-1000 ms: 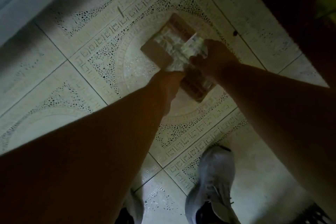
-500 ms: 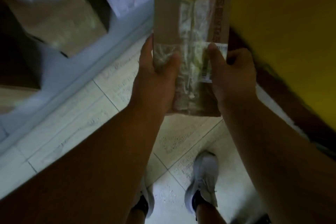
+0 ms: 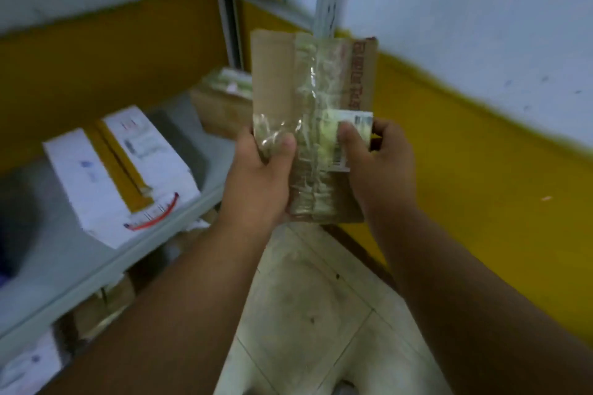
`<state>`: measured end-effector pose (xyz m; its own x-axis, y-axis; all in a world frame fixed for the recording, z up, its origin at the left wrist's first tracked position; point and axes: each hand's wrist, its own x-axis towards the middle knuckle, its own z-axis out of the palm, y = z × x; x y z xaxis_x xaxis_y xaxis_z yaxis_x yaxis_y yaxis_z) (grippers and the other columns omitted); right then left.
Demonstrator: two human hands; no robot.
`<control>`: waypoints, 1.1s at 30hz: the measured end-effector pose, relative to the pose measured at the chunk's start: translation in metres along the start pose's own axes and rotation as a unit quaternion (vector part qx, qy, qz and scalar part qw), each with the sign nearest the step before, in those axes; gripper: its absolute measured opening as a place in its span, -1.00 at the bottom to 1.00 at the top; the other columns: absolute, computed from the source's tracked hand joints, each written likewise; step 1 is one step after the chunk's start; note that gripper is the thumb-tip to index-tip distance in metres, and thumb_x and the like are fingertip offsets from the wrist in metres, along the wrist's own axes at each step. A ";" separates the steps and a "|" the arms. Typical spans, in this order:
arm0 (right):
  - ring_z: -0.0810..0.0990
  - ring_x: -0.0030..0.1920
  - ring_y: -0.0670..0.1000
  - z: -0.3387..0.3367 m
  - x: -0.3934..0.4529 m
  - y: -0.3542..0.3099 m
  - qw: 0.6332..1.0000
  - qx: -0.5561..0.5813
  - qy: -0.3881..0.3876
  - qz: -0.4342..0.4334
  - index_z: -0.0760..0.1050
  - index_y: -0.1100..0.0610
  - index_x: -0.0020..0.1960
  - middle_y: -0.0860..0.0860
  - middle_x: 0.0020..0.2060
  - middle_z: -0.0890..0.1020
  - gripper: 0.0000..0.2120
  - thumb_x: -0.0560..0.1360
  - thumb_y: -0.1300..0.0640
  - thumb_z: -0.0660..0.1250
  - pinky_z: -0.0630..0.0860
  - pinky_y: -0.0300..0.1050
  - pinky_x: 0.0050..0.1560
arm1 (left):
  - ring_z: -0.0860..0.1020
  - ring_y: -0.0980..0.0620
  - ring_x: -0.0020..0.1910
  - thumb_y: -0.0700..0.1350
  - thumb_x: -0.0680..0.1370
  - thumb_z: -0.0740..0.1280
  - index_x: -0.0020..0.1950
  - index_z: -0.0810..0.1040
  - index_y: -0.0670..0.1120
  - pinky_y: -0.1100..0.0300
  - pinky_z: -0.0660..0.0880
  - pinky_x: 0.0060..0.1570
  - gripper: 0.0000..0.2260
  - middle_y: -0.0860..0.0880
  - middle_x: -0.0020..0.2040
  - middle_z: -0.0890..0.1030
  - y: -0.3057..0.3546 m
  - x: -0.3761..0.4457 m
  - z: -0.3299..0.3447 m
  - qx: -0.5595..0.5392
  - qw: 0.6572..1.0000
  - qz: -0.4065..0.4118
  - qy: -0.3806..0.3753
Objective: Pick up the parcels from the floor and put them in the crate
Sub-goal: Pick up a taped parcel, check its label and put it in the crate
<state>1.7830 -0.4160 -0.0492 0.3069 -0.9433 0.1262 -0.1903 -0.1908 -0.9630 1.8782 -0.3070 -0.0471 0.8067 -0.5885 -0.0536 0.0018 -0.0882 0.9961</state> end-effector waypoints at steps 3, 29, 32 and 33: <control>0.64 -0.23 -0.25 -0.010 -0.009 -0.074 0.998 0.027 -0.001 -0.060 0.50 0.00 0.06 -0.10 -0.13 0.65 -0.78 0.51 -0.07 0.44 0.48 -0.43 -0.38 | 0.63 0.11 0.06 0.11 0.58 0.29 0.29 0.41 0.24 0.08 0.65 -0.17 -0.72 0.17 0.11 0.63 0.066 -0.018 -0.026 -0.018 0.999 0.044 0.019; 0.70 -0.06 -0.22 0.005 -0.112 -0.289 0.839 0.220 -0.435 -0.240 0.43 -0.20 0.35 -0.31 -0.04 0.70 -0.33 0.28 -0.31 0.45 0.65 0.01 0.06 | 0.62 0.26 0.07 0.07 0.60 0.29 0.41 0.34 0.34 0.08 0.62 0.06 -0.60 0.26 0.15 0.62 0.232 -0.207 -0.148 0.009 0.898 0.229 0.375; 0.68 0.08 -0.17 0.015 -0.165 -0.285 0.785 0.235 -0.519 -0.243 0.33 -0.20 0.46 -0.21 0.11 0.68 -0.22 0.29 -0.29 0.46 0.62 0.05 0.16 | 0.63 0.15 0.13 0.11 0.59 0.31 0.42 0.35 0.33 -0.02 0.61 0.08 -0.59 0.20 0.19 0.62 0.216 -0.263 -0.164 -0.009 0.873 0.199 0.444; 0.66 0.13 -0.17 0.015 -0.184 -0.283 0.767 0.241 -0.542 -0.243 0.31 -0.20 0.48 -0.20 0.16 0.67 -0.25 0.35 -0.24 0.48 0.60 0.06 0.20 | 0.63 0.10 0.15 0.14 0.57 0.32 0.40 0.35 0.35 -0.08 0.60 0.09 -0.59 0.18 0.21 0.62 0.211 -0.283 -0.167 -0.007 0.867 0.185 0.463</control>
<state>1.7944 -0.1840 0.1966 0.8779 0.0380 0.4773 0.4788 -0.0784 -0.8744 1.7491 -0.0244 0.1900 0.8824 0.3234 0.3418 -0.3558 -0.0168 0.9344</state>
